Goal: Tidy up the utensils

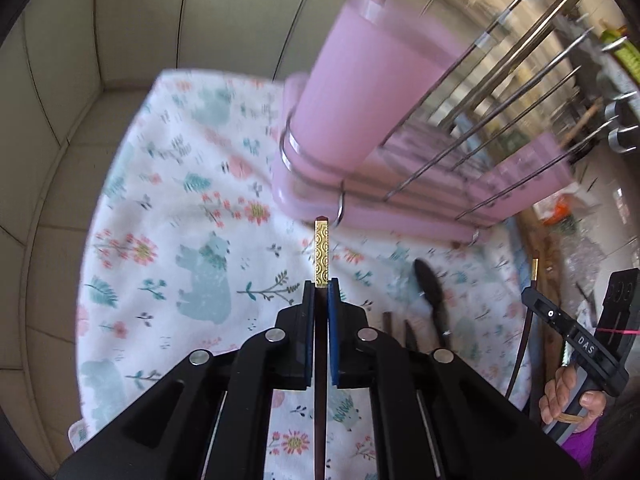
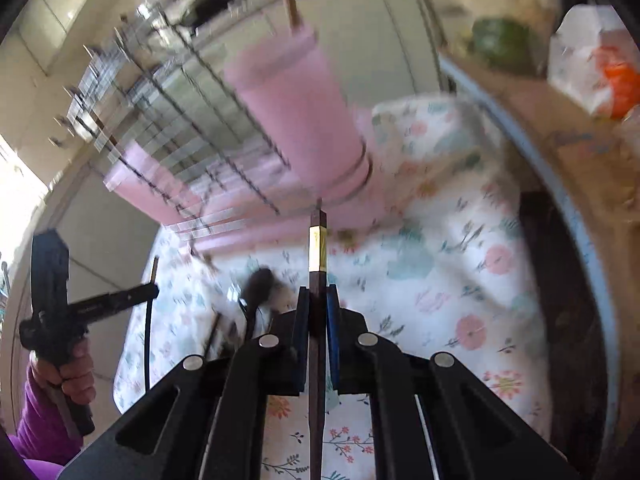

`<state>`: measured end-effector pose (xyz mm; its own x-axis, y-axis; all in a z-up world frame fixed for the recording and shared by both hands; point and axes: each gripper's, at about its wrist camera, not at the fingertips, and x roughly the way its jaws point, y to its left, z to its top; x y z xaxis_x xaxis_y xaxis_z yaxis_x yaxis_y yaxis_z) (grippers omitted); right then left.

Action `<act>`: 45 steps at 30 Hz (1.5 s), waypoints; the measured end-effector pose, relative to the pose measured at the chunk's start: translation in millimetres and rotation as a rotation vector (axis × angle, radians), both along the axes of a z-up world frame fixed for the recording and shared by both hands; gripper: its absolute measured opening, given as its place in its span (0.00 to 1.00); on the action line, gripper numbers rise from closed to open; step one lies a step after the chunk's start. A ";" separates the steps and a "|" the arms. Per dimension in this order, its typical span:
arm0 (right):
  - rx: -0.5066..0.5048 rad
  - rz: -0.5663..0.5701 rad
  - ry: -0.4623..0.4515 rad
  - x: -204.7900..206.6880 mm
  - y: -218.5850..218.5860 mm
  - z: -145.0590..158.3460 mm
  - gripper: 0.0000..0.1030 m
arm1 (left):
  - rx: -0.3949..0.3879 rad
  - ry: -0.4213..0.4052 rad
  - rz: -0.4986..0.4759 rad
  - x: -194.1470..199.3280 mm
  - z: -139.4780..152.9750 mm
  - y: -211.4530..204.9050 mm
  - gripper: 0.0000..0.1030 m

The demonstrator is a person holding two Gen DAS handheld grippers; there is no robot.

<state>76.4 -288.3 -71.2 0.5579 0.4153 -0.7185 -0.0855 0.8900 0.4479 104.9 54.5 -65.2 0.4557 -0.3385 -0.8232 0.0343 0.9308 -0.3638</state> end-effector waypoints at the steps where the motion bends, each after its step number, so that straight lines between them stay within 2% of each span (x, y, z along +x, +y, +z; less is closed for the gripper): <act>1: 0.006 -0.010 -0.019 -0.9 -1.5 5.1 0.07 | -0.012 -0.029 0.004 -4.9 8.9 2.7 0.05; 4: 0.018 -0.033 -0.108 -9.7 -8.6 32.9 0.07 | -0.028 -0.107 0.016 -14.5 34.3 8.8 0.05; 7: -0.007 -0.048 -0.220 -20.1 -12.9 67.3 0.07 | -0.051 -0.192 0.031 -21.3 62.3 14.2 0.05; 12: -0.040 -0.070 -0.355 -30.9 -15.0 113.4 0.07 | -0.076 -0.324 0.051 -30.7 107.4 18.7 0.05; 15: -0.055 -0.082 -0.429 -32.7 -18.7 141.8 0.07 | -0.070 -0.392 0.052 -35.3 135.4 21.5 0.05; 24: -0.109 -0.135 -0.660 -23.3 -13.6 232.0 0.07 | -0.031 -0.688 0.076 -35.8 238.6 11.4 0.05; 29: -0.101 -0.201 -0.766 -11.3 -17.0 262.1 0.07 | 0.015 -0.824 0.145 -24.1 269.7 2.2 0.05; 35: -0.119 -0.247 -0.831 16.7 -13.7 267.9 0.07 | 0.067 -0.905 0.219 2.4 276.2 -4.8 0.05; 39: -0.141 -0.258 -0.820 38.2 -7.2 248.6 0.07 | 0.063 -0.885 0.239 22.8 259.7 -2.6 0.05; 45: -0.165 -0.253 -0.786 61.1 -1.0 212.3 0.07 | 0.113 -0.834 0.247 45.5 222.1 -5.5 0.05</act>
<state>137.4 -289.3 141.1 0.9834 0.1338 -0.1221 -0.1071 0.9731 0.2042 150.4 49.0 156.9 0.9734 -0.0872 -0.2119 0.0406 0.9757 -0.2151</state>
